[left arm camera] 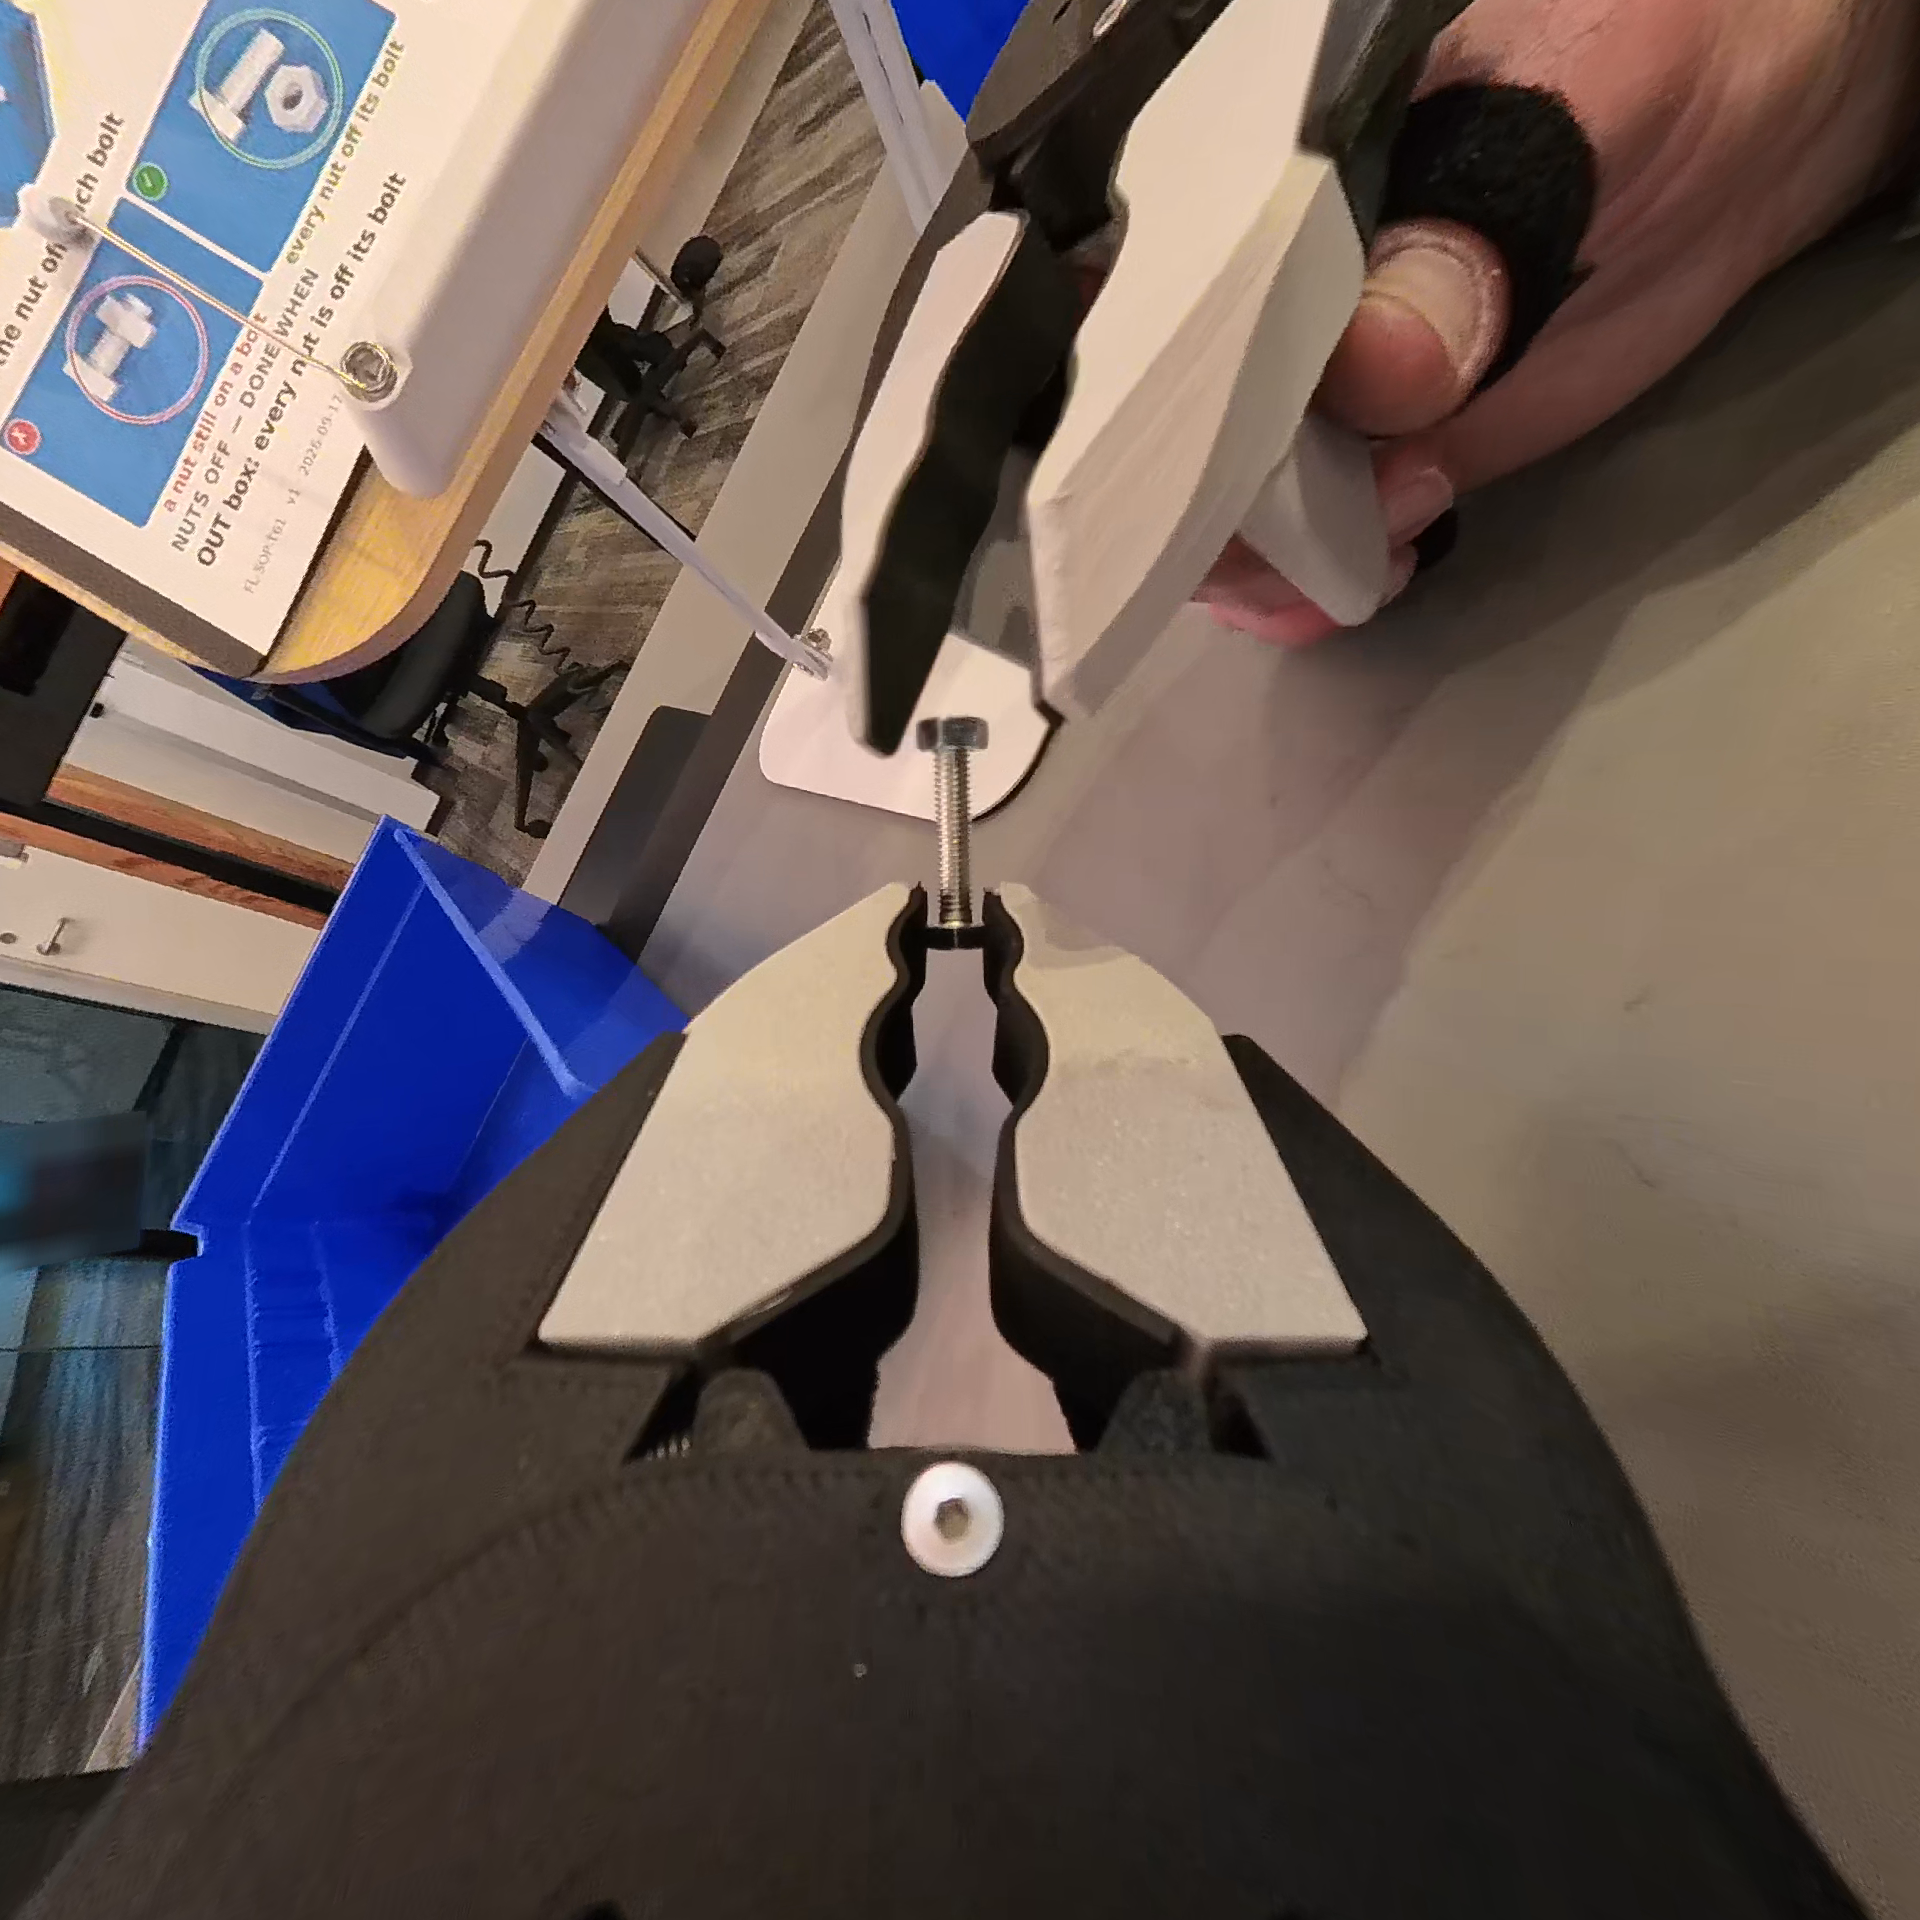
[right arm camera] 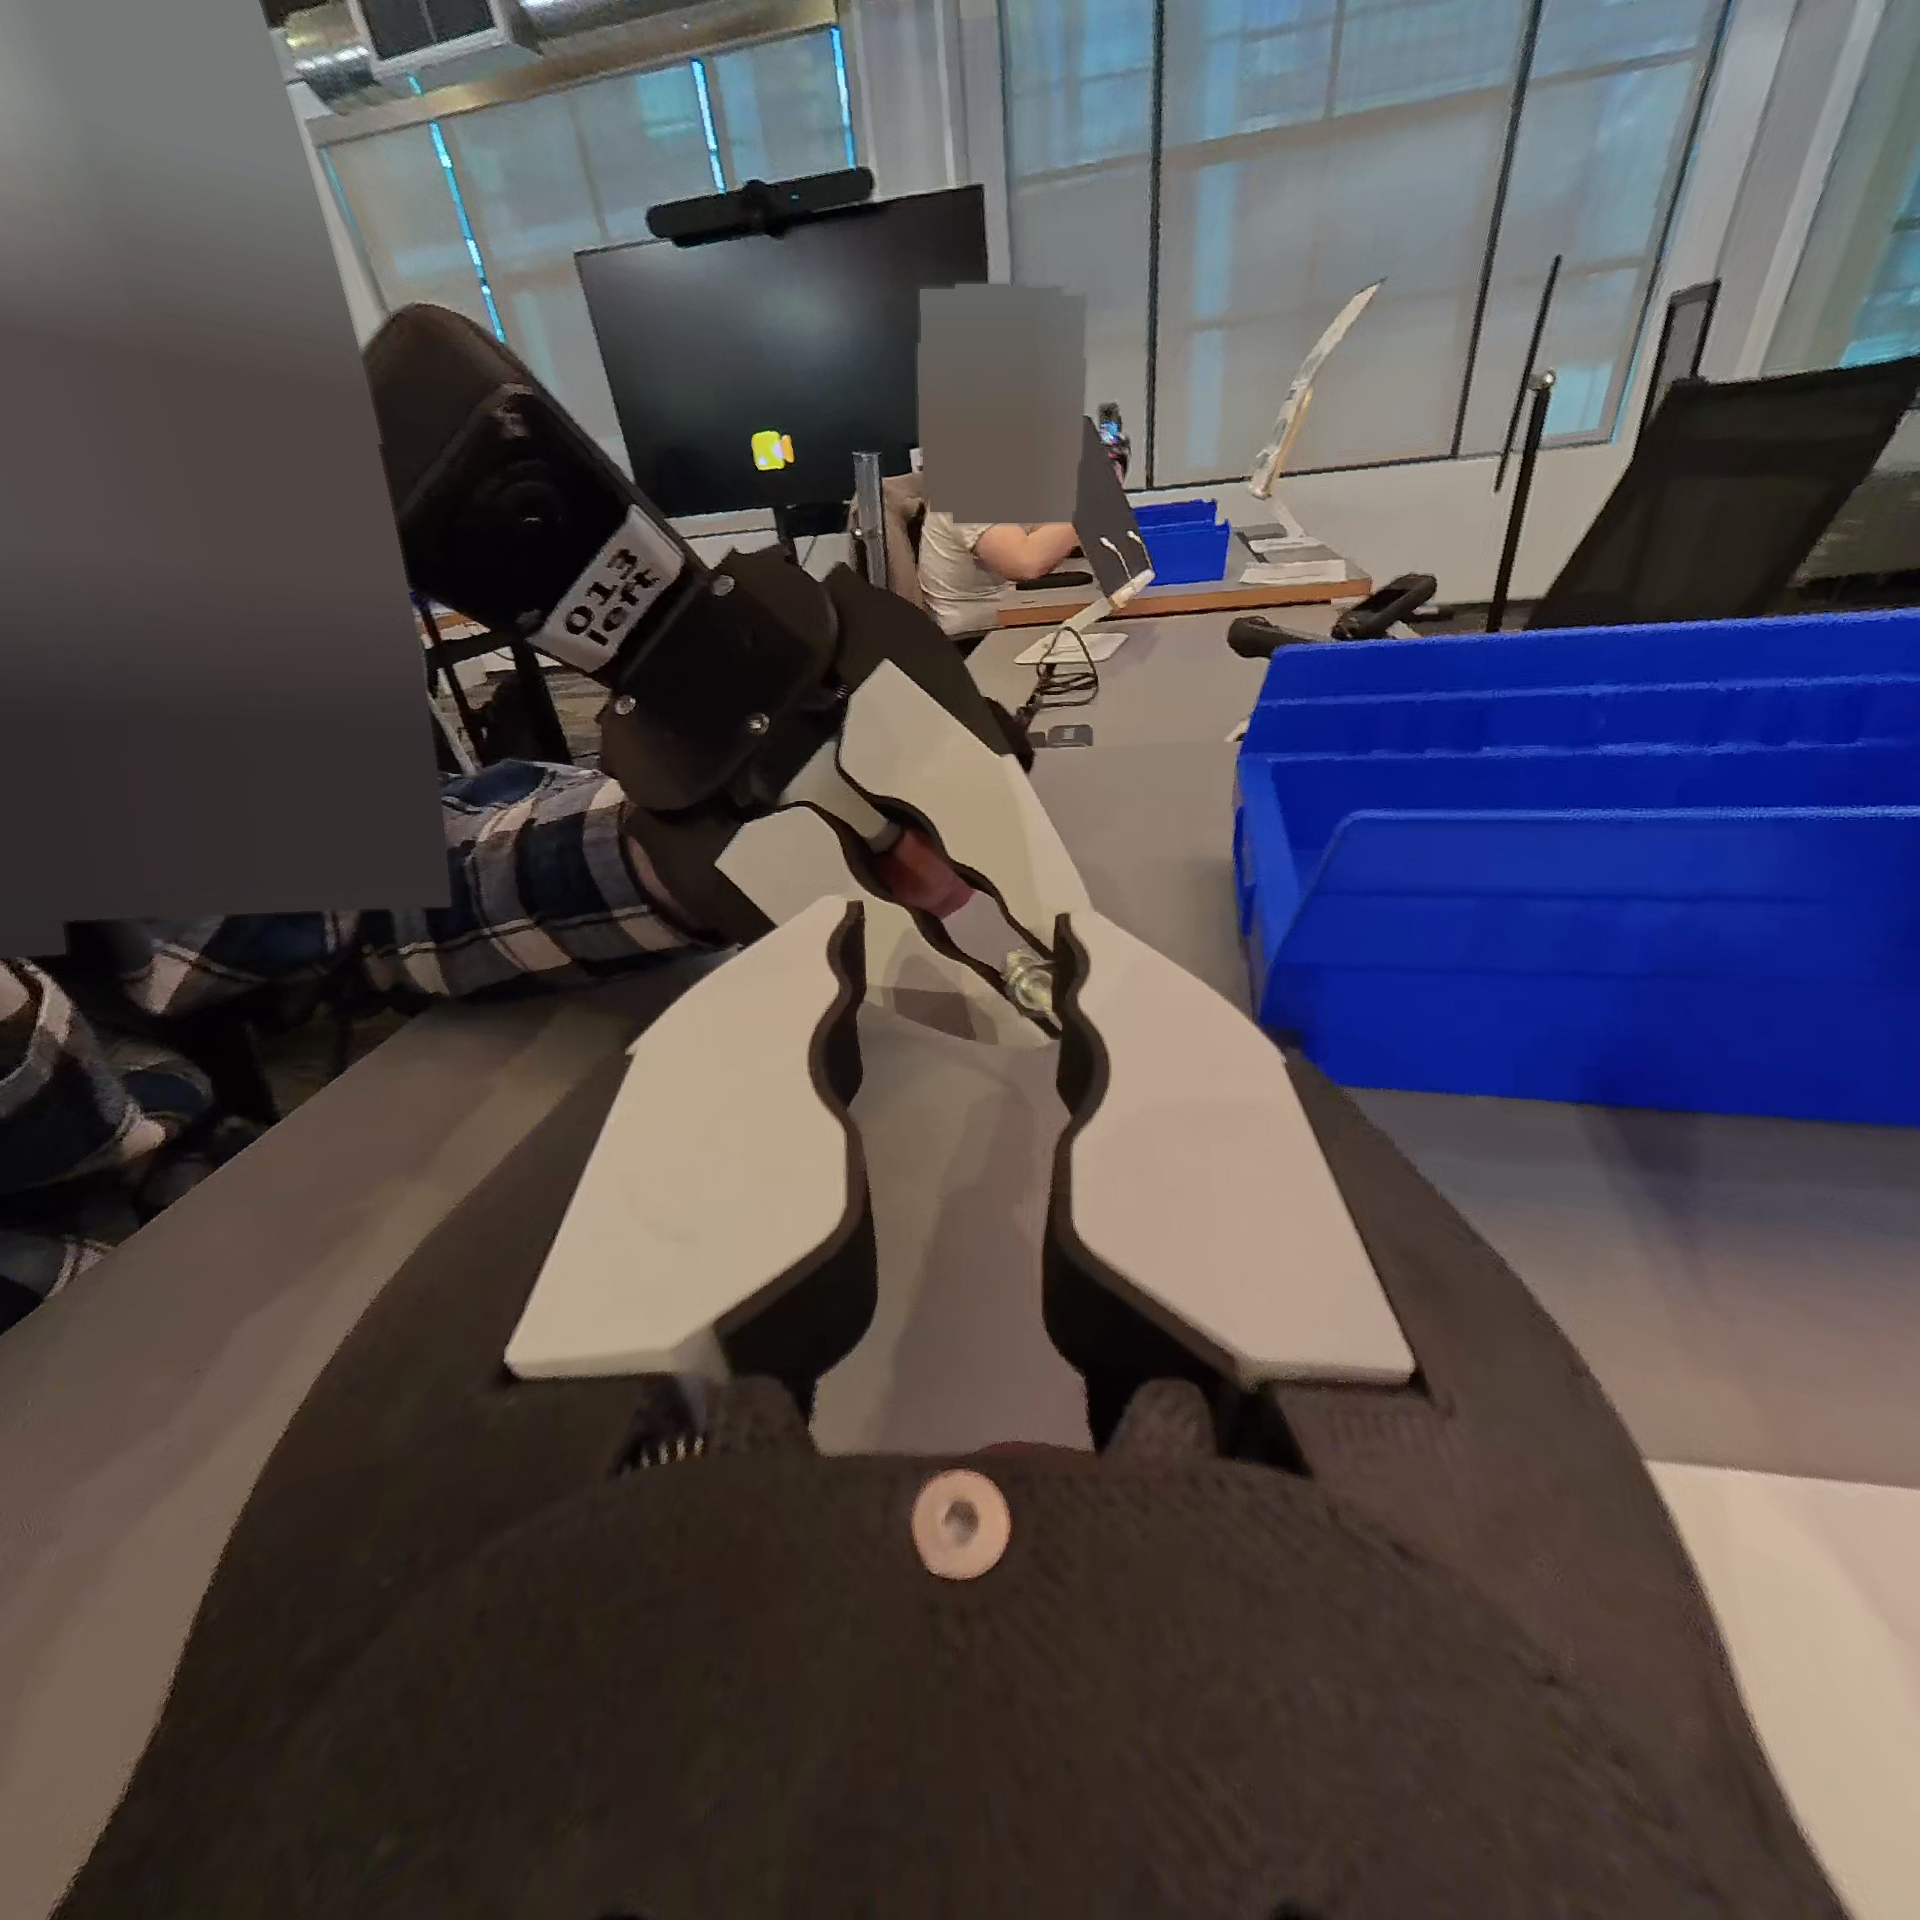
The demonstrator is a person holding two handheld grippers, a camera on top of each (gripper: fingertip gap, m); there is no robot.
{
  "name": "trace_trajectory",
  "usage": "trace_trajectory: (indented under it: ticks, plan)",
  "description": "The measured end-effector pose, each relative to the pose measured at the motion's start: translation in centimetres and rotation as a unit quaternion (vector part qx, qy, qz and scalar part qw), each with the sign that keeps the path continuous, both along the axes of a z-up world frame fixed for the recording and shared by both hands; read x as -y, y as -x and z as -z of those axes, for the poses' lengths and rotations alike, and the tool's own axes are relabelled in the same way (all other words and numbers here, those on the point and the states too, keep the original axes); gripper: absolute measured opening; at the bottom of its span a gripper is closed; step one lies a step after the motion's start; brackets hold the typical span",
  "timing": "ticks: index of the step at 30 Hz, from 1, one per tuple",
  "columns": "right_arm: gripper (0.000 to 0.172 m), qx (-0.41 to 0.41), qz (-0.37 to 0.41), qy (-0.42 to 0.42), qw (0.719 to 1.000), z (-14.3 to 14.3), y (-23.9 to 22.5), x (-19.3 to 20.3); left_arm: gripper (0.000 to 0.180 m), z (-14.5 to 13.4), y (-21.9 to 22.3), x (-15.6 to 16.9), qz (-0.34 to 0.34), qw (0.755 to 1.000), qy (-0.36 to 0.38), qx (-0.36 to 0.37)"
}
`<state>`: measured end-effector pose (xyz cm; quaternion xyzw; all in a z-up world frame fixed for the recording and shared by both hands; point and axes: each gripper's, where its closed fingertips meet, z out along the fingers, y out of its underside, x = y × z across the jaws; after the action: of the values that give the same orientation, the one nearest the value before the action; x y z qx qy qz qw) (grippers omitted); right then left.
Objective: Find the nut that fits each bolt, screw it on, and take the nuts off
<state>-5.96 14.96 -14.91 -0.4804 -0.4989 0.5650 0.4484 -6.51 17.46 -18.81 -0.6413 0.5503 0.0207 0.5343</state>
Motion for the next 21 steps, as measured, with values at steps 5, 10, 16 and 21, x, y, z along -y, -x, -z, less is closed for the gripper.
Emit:
trace_trajectory:
  ticks: [5, 10, 16, 21]
  plan:
    - [0.035, 0.017, 0.003, 0.010, 1.000, 0.7, 0.2, -0.3, 0.010, 0.1, 0.0, 0.0, 0.000, 1.000, 0.001, -0.002]
    - [0.036, 0.013, -0.002, 0.006, 1.000, 0.5, 0.2, 0.0, 0.010, 0.1, -0.1, 0.0, 0.001, 1.000, 0.002, -0.003]
    - [0.032, 0.012, -0.020, -0.008, 1.000, 0.4, 0.2, 0.9, 0.010, 0.3, -0.1, 0.0, 0.001, 1.000, 0.004, -0.003]
    - [0.035, 0.002, -0.001, 0.001, 1.000, 0.1, 0.0, 0.0, 0.010, 0.1, 0.0, -0.1, -0.001, 1.000, 0.003, 0.001]
